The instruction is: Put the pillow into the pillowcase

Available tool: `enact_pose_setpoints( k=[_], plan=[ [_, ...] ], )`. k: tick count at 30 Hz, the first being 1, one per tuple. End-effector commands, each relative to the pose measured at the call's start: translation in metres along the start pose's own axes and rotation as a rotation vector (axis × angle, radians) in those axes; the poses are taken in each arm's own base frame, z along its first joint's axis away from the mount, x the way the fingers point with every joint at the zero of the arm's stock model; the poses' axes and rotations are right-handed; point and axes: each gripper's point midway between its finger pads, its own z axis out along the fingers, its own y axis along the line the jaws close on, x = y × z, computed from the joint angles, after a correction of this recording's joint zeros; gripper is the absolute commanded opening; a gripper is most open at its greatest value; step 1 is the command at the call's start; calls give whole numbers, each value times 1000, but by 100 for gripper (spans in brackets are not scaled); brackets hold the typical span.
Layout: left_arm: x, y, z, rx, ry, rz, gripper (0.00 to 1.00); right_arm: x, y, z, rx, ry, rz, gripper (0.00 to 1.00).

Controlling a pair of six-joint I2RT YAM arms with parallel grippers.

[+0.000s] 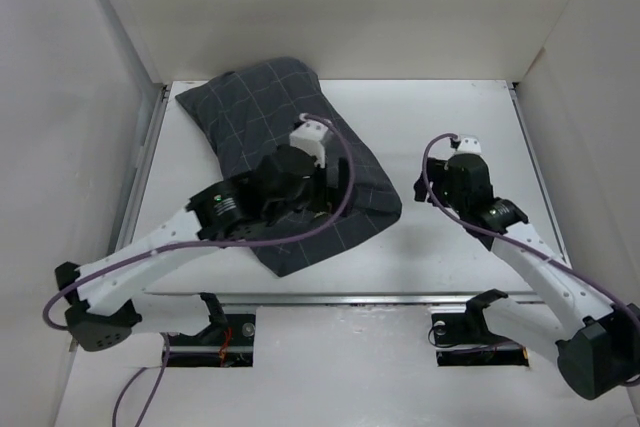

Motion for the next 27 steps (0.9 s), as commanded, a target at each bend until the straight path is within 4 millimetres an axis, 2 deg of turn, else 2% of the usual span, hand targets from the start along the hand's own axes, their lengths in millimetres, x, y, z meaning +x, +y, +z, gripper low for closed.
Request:
enact_pose_setpoints(
  k=[1, 2, 3, 4, 5, 6, 7, 8, 9, 10, 11, 12, 13, 14, 15, 16, 18, 19, 20, 22, 23, 24, 26, 27],
  plan=[
    [-23, 24, -15, -79, -120, -40, 100, -11, 75, -32, -412, -7, -45, 73],
    [-32, 52, -16, -222, -181, -112, 100, -16, 94, -41, -501, -35, -43, 73],
    [-39, 82, -17, -332, -212, -167, 100, -11, 107, -48, -559, -18, -16, 73],
    [-39, 104, -21, -420, -223, -200, 100, -3, 130, -61, -640, -2, -28, 73],
    [-44, 121, -20, -482, -247, -236, 100, -2, 144, -64, -679, -1, -24, 74],
    [-44, 138, -18, -537, -249, -249, 100, 10, 154, -60, -689, 37, -8, 74],
    [-42, 165, -15, -601, -240, -298, 100, 15, 165, -61, -717, 47, -9, 74],
    [-48, 173, -8, -600, -250, -314, 100, 25, 181, -67, -765, 71, -23, 74],
    [-50, 174, -5, -568, -240, -342, 100, 27, 197, -60, -793, 79, -22, 74],
    [-53, 192, -2, -594, -243, -379, 100, 29, 206, -57, -805, 90, -14, 74],
    [-59, 196, 2, -574, -268, -402, 100, 34, 219, -57, -826, 104, -28, 74],
    [-62, 200, 5, -564, -282, -418, 100, 22, 236, -59, -855, 80, -28, 74],
    [-64, 204, 6, -555, -286, -423, 100, 38, 245, -42, -834, 135, -46, 74],
    [-66, 217, 2, -587, -299, -441, 100, 39, 251, -33, -826, 143, -61, 72],
    [-69, 220, 2, -584, -310, -460, 100, 28, 268, -33, -848, 126, -71, 70],
    [-64, 226, 2, -599, -303, -465, 100, 45, 273, -13, -826, 178, -85, 68],
    [-59, 240, -4, -657, -300, -491, 100, 45, 284, 0, -822, 180, -105, 66],
    [-56, 242, -4, -668, -299, -499, 100, 37, 293, 3, -830, 167, -101, 65],
    [-56, 246, -5, -677, -303, -505, 100, 47, 296, 15, -814, 193, -108, 63],
    [-49, 252, -4, -695, -288, -508, 100, 46, 304, 23, -808, 202, -110, 62],
    [-49, 252, -4, -695, -288, -508, 100, 57, 305, 30, -808, 231, -117, 60],
    [-49, 255, -5, -702, -291, -513, 100, 63, 305, 32, -813, 249, -121, 50],
    [-45, 256, -4, -707, -281, -511, 100, 64, 316, 24, -885, 262, -111, 21],
    [-43, 260, -3, -718, -276, -515, 100, 62, 319, 21, -904, 265, -98, 12]
  ],
)
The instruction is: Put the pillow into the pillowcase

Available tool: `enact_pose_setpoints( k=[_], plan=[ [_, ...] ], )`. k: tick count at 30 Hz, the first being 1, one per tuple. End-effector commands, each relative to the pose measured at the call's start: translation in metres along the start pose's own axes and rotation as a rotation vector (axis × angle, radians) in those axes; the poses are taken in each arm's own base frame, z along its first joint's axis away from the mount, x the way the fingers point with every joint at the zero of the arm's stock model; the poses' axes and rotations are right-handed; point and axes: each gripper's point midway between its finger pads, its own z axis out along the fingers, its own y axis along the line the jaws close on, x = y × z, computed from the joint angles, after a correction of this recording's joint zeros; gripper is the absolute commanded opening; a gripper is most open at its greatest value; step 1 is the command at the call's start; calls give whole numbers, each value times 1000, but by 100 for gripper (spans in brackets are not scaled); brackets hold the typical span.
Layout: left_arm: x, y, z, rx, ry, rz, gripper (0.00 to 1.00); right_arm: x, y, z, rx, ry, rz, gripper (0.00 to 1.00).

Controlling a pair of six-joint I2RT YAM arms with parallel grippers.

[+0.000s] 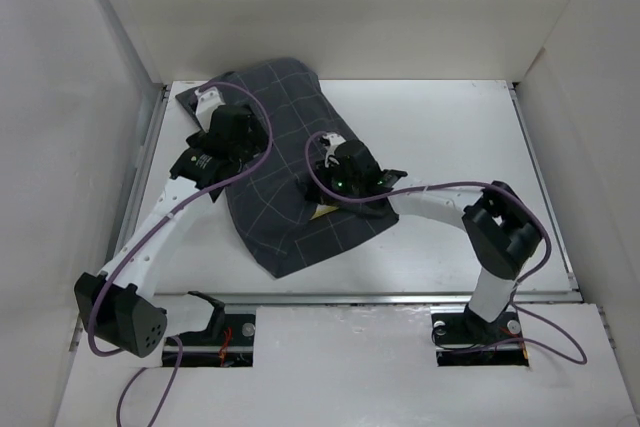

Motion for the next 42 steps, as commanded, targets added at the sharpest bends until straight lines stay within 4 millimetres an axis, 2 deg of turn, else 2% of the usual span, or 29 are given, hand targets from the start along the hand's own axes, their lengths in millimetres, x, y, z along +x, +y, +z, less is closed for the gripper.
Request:
enact_pose_setpoints(
  k=[1, 3, 5, 6, 8, 9, 11, 12, 13, 14, 17, 19, 20, 22, 23, 26, 27, 28, 29, 30, 31, 32, 33, 34, 37, 38, 40, 41, 42],
  plan=[
    [-10, 1, -3, 10, -32, -38, 100, -26, 37, -5, -149, -64, -18, 0],
    [-13, 2, -2, 13, -37, -49, 100, -26, 38, -17, -145, -80, -20, 0],
    [-19, 6, 1, -4, -46, -53, 100, -19, 26, -29, -81, -79, -8, 0],
    [-19, 5, 5, -5, -45, -53, 100, 10, 6, -36, -1, -2, 17, 0],
    [-32, 8, 7, -9, -66, -71, 100, 25, -14, -62, 115, 19, 39, 0],
    [-36, 6, 10, -2, -69, -79, 100, 46, -43, -74, 245, 46, 46, 0],
    [-45, 4, 16, 3, -80, -82, 100, 73, -75, -113, 418, 129, 84, 0],
    [-54, -3, 14, 28, -93, -80, 100, 75, -100, -131, 528, 127, 99, 0],
    [-61, -5, 17, 28, -106, -76, 100, 95, -115, -155, 615, 202, 121, 0],
    [-59, -9, 23, 30, -91, -71, 100, 97, -121, -173, 661, 196, 145, 0],
    [-82, -16, 29, 28, -121, -69, 100, 101, -149, -226, 856, 184, 209, 2],
    [-90, -16, 41, 6, -120, -64, 100, 93, -152, -232, 879, 124, 263, 18],
    [-93, -19, 44, 7, -121, -65, 100, 88, -155, -244, 927, 108, 314, 23],
    [-100, -20, 58, -6, -118, -52, 100, 79, -171, -266, 1056, 57, 367, 19],
    [-100, -23, 62, 0, -112, -42, 100, 59, -192, -296, 1208, -43, 386, 21],
    [-102, -24, 87, -14, -87, 12, 100, 43, -210, -335, 1342, -109, 466, 36],
    [-104, -21, 95, -27, -84, 25, 100, 23, -209, -329, 1289, -176, 487, 42],
    [-92, -24, 114, -21, -46, 55, 100, 20, -211, -322, 1247, -139, 446, 49],
    [-101, -25, 121, -18, -52, 59, 100, 12, -210, -317, 1201, -147, 445, 55],
    [-98, -20, 131, -24, -25, 91, 100, 4, -214, -308, 1148, -163, 465, 58],
    [-91, -28, 139, 15, 8, 113, 100, 1, -217, -301, 1122, -158, 461, 62],
    [-78, -23, 160, 9, 56, 132, 100, -4, -217, -291, 1075, -143, 428, 62],
    [-77, -30, 166, 37, 69, 148, 100, -8, -203, -266, 924, -107, 421, 62],
    [-67, -27, 176, 49, 104, 171, 100, -30, -195, -247, 801, -153, 375, 65],
    [-30, -29, 202, 94, 209, 191, 100, -39, -165, -195, 469, -122, 298, 71],
    [-24, -25, 208, 92, 228, 187, 100, -34, -166, -182, 426, -96, 295, 71],
    [6, -4, 220, 42, 302, 165, 100, -28, -162, -163, 392, -58, 272, 71],
    [15, 1, 221, 31, 317, 152, 100, -41, -169, -159, 408, -87, 251, 71],
    [22, 1, 218, 39, 334, 134, 100, -37, -182, -146, 434, -58, 265, 71]
  ],
)
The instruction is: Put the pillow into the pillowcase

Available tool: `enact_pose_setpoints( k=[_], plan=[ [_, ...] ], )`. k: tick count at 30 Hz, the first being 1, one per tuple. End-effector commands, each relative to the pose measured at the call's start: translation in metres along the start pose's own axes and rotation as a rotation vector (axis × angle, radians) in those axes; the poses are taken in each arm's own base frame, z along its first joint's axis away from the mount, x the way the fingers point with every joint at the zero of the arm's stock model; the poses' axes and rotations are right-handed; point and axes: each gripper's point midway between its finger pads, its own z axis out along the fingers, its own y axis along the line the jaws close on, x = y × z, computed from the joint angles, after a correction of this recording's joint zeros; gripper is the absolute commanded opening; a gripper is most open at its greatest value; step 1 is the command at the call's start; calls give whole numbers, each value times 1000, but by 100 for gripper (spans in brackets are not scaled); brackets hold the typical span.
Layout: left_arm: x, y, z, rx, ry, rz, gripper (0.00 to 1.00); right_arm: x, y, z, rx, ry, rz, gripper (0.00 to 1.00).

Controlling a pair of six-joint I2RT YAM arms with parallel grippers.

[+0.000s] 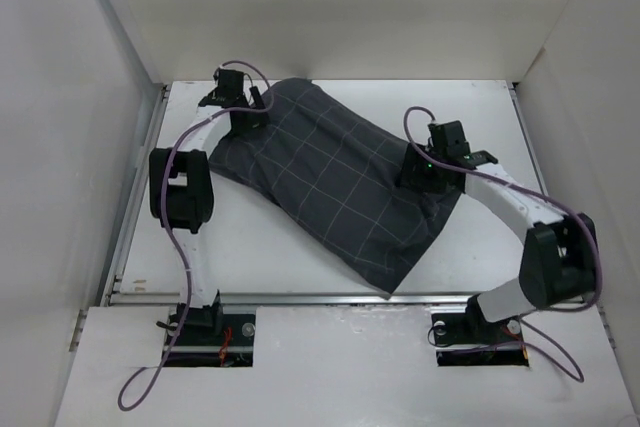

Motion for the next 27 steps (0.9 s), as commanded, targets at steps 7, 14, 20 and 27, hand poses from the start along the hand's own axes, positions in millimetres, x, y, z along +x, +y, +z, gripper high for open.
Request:
enact_pose_setpoints(
  k=[7, 14, 20, 27],
  plan=[
    [85, 56, -38, -72, 88, -186, 100, -117, 63, 75, -120, -170, -187, 71],
    [106, 84, -81, -156, 27, -269, 100, -191, 49, 14, -15, -353, -191, 78],
    [46, 80, -106, -193, -106, -281, 100, -181, -23, 26, -10, -268, -99, 81],
    [8, 67, -130, -141, -196, -290, 100, -170, -26, 49, -87, -213, -146, 81]
  ],
)
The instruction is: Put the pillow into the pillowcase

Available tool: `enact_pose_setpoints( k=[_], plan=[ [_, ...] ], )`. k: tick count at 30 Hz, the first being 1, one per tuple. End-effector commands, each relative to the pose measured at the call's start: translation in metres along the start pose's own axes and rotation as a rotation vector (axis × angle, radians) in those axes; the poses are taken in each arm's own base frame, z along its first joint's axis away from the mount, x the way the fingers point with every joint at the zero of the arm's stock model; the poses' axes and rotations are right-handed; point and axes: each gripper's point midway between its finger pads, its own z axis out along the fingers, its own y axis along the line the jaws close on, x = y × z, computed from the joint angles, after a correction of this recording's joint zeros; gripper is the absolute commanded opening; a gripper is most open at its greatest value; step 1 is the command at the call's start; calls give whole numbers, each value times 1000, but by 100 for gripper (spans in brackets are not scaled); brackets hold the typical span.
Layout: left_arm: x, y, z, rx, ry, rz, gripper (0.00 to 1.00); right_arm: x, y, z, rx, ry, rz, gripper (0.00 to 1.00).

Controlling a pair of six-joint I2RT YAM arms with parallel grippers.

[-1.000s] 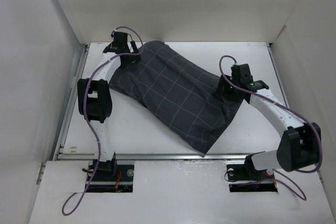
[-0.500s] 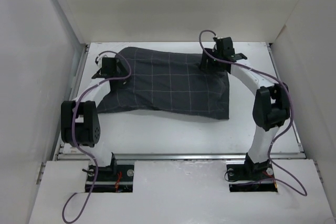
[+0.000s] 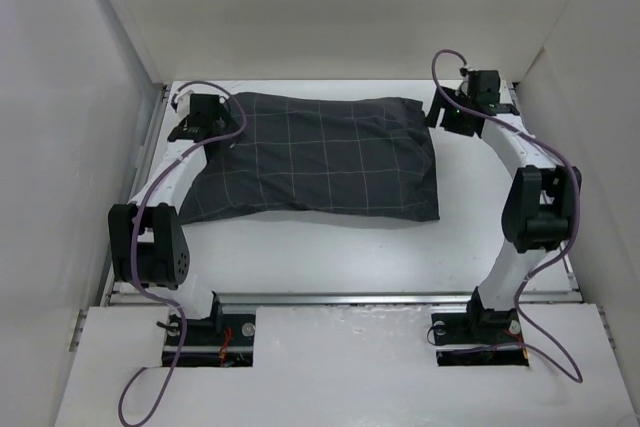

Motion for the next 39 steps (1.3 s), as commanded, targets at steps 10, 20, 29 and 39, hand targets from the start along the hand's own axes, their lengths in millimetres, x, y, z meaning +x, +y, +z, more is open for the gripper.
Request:
enact_pose_setpoints(
  k=[10, 20, 29, 39],
  plan=[
    [-66, -11, -44, 11, -158, -33, 100, 54, 39, 39, -280, 142, -14, 40],
    [-82, -18, -61, 52, -216, -36, 100, -58, 32, -51, -67, -207, -56, 0],
    [-82, -17, -60, 49, -215, -17, 100, -30, -54, -15, 279, -46, 37, 0],
    [-80, -18, -62, 60, -206, -6, 100, -50, -31, -32, 183, -143, -22, 30]
  ],
)
